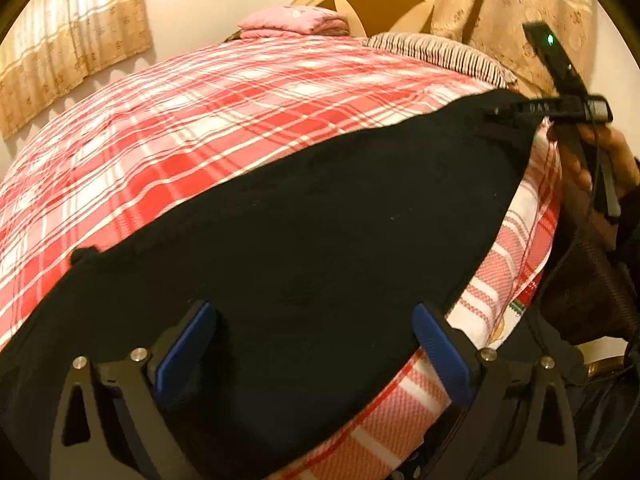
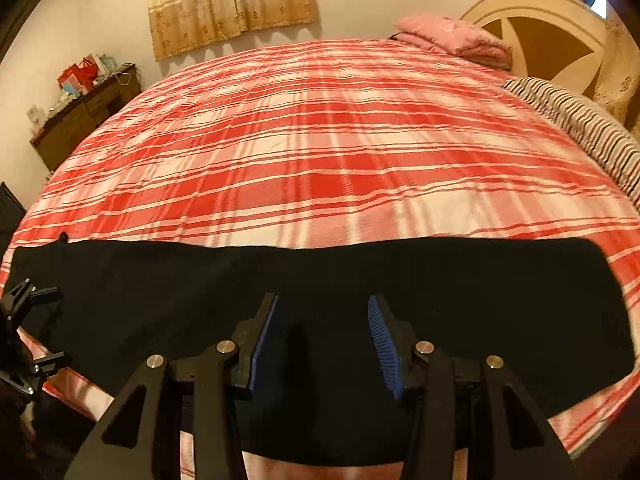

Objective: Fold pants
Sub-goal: 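Grasp the black pants edge with the right gripper and lift it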

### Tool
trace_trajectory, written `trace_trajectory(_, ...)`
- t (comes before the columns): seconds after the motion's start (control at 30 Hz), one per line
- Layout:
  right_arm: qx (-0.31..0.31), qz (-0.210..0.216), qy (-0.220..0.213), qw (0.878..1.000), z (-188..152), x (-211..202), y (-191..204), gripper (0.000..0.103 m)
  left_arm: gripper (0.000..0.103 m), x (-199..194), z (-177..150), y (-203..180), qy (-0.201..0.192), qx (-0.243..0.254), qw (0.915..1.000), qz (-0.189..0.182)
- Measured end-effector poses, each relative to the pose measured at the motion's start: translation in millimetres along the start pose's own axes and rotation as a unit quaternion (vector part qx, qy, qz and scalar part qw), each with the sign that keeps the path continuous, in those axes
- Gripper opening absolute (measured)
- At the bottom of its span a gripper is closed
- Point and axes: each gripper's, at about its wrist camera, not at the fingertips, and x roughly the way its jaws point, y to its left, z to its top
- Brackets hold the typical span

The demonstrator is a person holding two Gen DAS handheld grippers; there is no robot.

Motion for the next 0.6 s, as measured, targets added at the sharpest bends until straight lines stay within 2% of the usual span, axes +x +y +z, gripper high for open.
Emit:
trace_trajectory(0.23,0.037,-0.033,-0.005,0.999,2,-3,-44,0.048,0.103,7,-2,-3,0.005,-0.006,1.0,0.006)
trace_trajectory(0.43,0.051,-0.018,-0.009,0.998,2,0,-63,0.048,0.103,8,-5,-8,0.004,0.006,0.9998,0.02)
trace_trajectory(0.6,0.057,-0.003,-0.016,0.998,1,-4,-69,0.048,0.103,4,-4,-7,0.006,-0.008,0.9998,0.016)
